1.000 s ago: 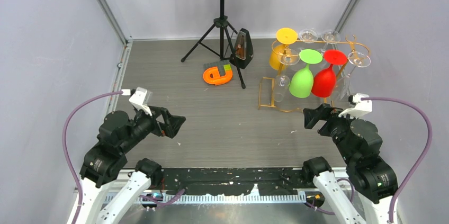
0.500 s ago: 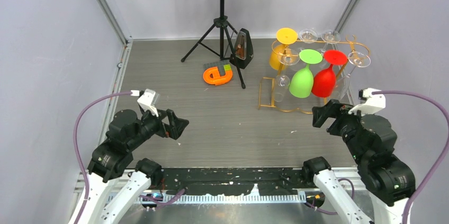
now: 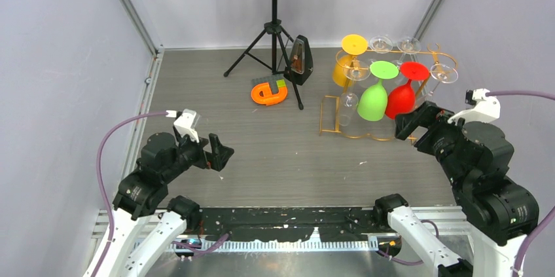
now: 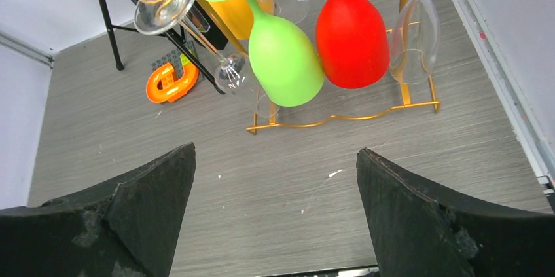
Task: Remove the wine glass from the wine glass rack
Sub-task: Move the wine rack to the center of the board.
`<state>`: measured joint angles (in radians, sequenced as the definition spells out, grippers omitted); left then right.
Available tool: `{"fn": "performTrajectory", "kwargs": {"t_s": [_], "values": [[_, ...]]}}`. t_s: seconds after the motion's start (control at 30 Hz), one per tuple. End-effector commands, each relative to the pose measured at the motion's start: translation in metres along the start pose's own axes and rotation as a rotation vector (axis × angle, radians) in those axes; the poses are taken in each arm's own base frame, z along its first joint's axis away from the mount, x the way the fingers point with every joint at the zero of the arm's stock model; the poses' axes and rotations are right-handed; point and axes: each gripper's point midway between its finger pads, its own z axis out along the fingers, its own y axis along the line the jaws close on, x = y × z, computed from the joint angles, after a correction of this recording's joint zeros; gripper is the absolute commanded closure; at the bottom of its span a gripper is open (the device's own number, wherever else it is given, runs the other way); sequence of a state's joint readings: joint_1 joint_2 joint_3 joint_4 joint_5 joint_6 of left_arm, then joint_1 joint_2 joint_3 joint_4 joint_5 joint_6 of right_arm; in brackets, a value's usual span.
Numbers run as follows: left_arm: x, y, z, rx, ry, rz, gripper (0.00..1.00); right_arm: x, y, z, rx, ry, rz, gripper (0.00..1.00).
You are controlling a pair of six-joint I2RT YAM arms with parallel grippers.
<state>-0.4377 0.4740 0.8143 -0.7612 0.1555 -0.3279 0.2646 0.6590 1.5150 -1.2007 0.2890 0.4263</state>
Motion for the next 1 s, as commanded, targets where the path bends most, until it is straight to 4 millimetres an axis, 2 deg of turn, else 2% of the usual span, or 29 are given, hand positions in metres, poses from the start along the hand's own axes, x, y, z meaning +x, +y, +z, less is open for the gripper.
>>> {"fn": "performTrajectory", "kwargs": {"t_s": [0.0, 0.2, 0.37, 0.47, 0.53, 0.73, 0.97], "values": [[-0.001, 0.004, 0.001, -0.019, -0.014, 0.013, 0.01, -0.02, 0.01, 0.008, 0.022, -0.029, 0.12, 0.0], [0.0, 0.004, 0.0, -0.014, -0.025, 0.013, 0.01, -0.041, 0.024, 0.015, 0.006, -0.084, 0.249, 0.05], [0.003, 0.006, 0.0, -0.021, -0.019, 0.009, 0.01, -0.048, 0.04, 0.027, -0.037, -0.076, 0.304, 0.08], [0.003, 0.005, 0.0, -0.015, -0.019, 0.01, 0.01, -0.051, 0.042, 0.029, -0.035, -0.086, 0.323, 0.09], [0.003, 0.002, 0.001, -0.001, -0.019, 0.014, 0.01, -0.053, 0.036, 0.031, 0.0, -0.103, 0.322, 0.09], [-0.013, -0.028, 0.004, 0.142, -0.018, -0.016, 0.01, -0.045, 0.014, 0.04, 0.122, -0.09, 0.241, 0.09], [-0.055, -0.068, 0.007, 0.301, 0.004, -0.072, 0.01, -0.029, 0.015, 0.04, 0.069, -0.05, 0.109, 0.09]]}}
